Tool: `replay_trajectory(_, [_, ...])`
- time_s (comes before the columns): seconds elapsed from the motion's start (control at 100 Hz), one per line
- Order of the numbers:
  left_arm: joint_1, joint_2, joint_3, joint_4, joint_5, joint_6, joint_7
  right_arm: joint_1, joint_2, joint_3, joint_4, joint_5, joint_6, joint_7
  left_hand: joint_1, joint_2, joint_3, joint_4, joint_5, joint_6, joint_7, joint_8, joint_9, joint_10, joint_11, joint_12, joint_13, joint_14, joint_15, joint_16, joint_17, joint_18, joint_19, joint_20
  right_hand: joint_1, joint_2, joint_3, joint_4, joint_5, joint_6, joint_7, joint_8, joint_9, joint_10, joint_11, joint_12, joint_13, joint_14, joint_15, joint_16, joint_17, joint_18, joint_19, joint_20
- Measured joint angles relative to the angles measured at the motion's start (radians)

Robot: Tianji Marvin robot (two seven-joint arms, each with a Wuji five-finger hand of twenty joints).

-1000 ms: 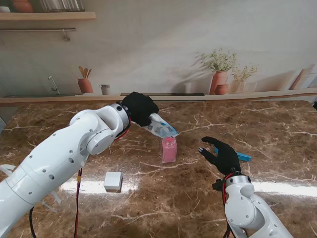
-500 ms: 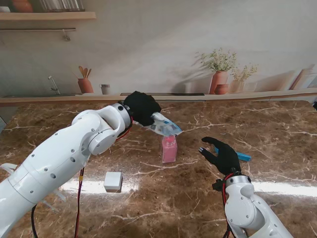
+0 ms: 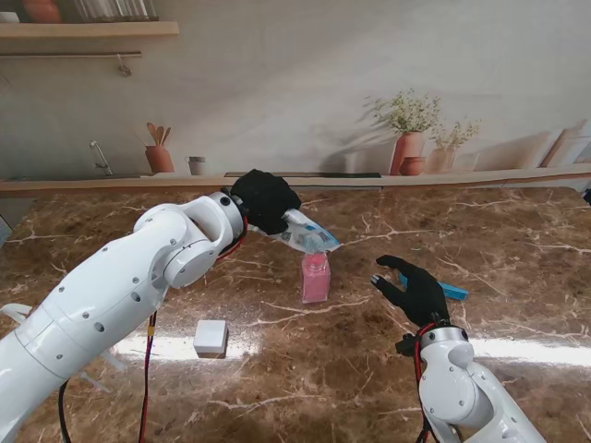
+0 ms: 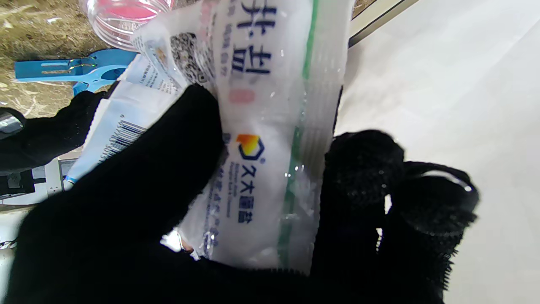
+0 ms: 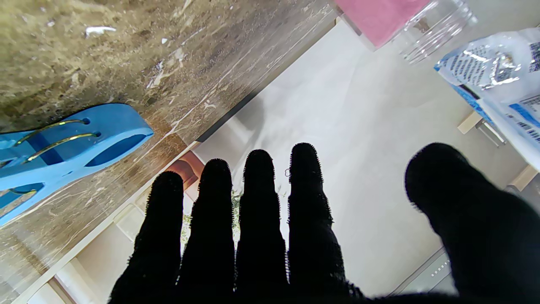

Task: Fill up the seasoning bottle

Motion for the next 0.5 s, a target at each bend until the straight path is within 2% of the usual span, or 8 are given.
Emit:
replay_trajectory(0.08, [-0.005,0.001,0.001,-0.007,0.005,-0.002,-0.050,0.000,0.000,0.000,0.001,0.000,0.000,-0.001,-0.004,-0.019,0.027,0.000,0.000,0.000,0.013,0.003,0.000,0.000,0.000,0.030,0.000,0.000,0.000,-0.008,0.000,0.000,0.000,0.000,0.000,0.000,0.000,0.000,0.000,0.000,0.000,0.000,0.000,0.000,0.000,0.000,0.000,0.000,0.000,0.000,0.000,0.000,0.000,0.000])
replay_trajectory(0.14, [-0.008,0.003,0.004,-0.011,0.012,-0.002,-0.059,0.000,0.000,0.000,0.002,0.000,0.000,-0.001,-0.004,-0.020,0.027,0.000,0.000,0.000,0.016,0.003,0.000,0.000,0.000,0.040,0.000,0.000,0.000,-0.008,-0.003,0.000,0.000,0.000,0.000,0.000,0.000,0.000,0.000,0.000,0.000,0.000,0.000,0.000,0.000,0.000,0.000,0.004,0.000,0.000,0.000,0.000,0.000,0.000])
replay_trajectory(0.28, [-0.010,0.004,0.008,-0.012,0.024,0.001,-0.043,0.001,-0.001,0.000,0.004,0.000,-0.001,-0.001,-0.004,-0.020,0.027,0.000,0.000,0.000,0.016,-0.002,0.000,0.000,0.000,0.049,0.000,0.000,0.000,-0.008,-0.004,-0.003,0.000,0.000,0.000,0.000,0.000,0.000,0.000,0.000,0.000,0.000,0.000,0.000,0.000,0.000,0.000,0.007,0.000,0.000,0.000,0.000,0.000,0.000])
replay_trajectory(0.38, [-0.009,0.002,0.007,-0.001,-0.001,0.001,0.007,0.002,-0.001,0.000,0.006,0.001,-0.001,0.000,-0.009,-0.017,0.027,0.000,0.000,0.000,0.017,-0.037,0.000,0.000,0.000,0.000,0.000,0.000,0.000,-0.009,-0.004,-0.003,0.000,0.000,0.000,0.000,0.000,0.000,0.000,0.000,0.000,0.000,0.000,0.000,0.000,0.000,0.000,0.007,0.000,0.000,0.000,0.000,0.000,0.000])
replay_trajectory(0.48, [-0.008,0.000,0.003,0.000,-0.018,-0.002,0.003,0.002,-0.001,-0.001,0.007,0.003,-0.001,0.000,-0.009,-0.017,0.014,0.001,0.011,0.003,0.015,-0.067,0.001,-0.003,0.000,-0.027,0.000,0.000,0.000,-0.009,-0.002,-0.003,0.000,0.000,0.000,0.000,0.000,0.000,0.000,0.000,0.000,0.000,0.000,0.000,0.000,0.000,0.000,0.007,0.000,0.000,0.000,0.000,0.000,0.000])
replay_trajectory(0.5, [-0.007,-0.001,0.002,0.000,-0.020,-0.002,-0.001,0.002,-0.001,-0.001,0.007,0.003,-0.001,0.000,-0.009,-0.017,0.006,0.014,0.011,0.003,0.015,-0.075,0.001,-0.004,0.000,-0.034,0.000,0.000,0.000,-0.009,-0.002,-0.004,0.000,0.000,0.000,0.000,0.000,0.000,0.000,0.000,0.000,0.000,0.000,0.000,0.000,0.000,0.000,0.007,0.000,0.000,0.000,0.000,0.000,0.000])
